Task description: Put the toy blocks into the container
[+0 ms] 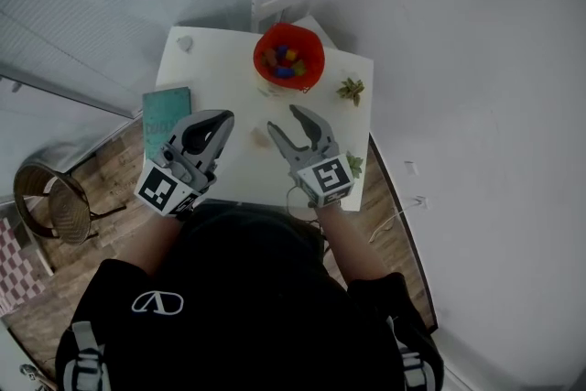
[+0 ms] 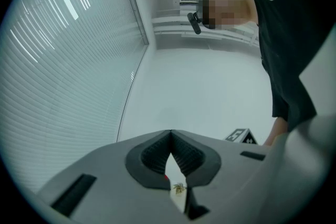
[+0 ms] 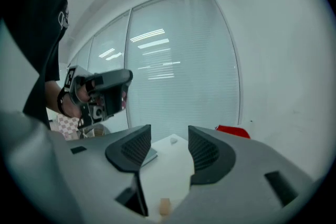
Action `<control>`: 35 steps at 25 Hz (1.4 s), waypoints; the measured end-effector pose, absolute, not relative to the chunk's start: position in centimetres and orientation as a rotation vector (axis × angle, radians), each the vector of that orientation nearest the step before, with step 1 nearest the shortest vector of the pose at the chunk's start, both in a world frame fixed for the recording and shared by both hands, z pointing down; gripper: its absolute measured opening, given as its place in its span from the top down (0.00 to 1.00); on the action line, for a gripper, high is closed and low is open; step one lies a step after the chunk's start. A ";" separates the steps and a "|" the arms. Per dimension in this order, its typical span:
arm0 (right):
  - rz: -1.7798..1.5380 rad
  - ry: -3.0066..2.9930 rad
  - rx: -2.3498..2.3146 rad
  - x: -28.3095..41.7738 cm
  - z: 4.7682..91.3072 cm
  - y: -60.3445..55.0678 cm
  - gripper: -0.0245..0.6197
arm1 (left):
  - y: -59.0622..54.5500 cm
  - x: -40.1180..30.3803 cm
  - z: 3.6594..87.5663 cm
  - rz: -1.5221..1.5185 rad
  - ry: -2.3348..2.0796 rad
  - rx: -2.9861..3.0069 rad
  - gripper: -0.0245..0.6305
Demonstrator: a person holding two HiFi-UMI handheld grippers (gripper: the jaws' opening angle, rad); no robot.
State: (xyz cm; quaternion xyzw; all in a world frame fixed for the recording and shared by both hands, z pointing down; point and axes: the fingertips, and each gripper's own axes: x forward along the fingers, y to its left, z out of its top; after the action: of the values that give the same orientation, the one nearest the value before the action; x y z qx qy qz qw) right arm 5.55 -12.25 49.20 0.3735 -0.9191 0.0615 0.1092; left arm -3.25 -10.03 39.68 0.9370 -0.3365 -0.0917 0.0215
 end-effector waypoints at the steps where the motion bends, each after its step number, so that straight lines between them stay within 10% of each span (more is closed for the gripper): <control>1: 0.205 -2.686 1.070 5.1 50.8 -12.5 0.61 | -10.0 -3.4 39.8 -0.282 -1.049 2.901 0.96; 16: 0.576 -2.092 0.570 2.2 77.3 -9.7 0.58 | -9.3 -6.2 41.0 -0.257 -1.145 2.852 0.96; 35: 0.614 -1.823 0.430 3.7 83.7 -9.3 0.75 | -8.9 -7.9 41.9 -0.223 -1.196 2.823 0.96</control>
State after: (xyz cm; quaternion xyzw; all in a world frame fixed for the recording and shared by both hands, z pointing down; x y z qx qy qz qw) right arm 3.66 -9.30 83.74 0.1819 -0.7711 0.2597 0.5522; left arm -7.90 -8.89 41.93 0.9178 -0.3888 -0.0725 0.0340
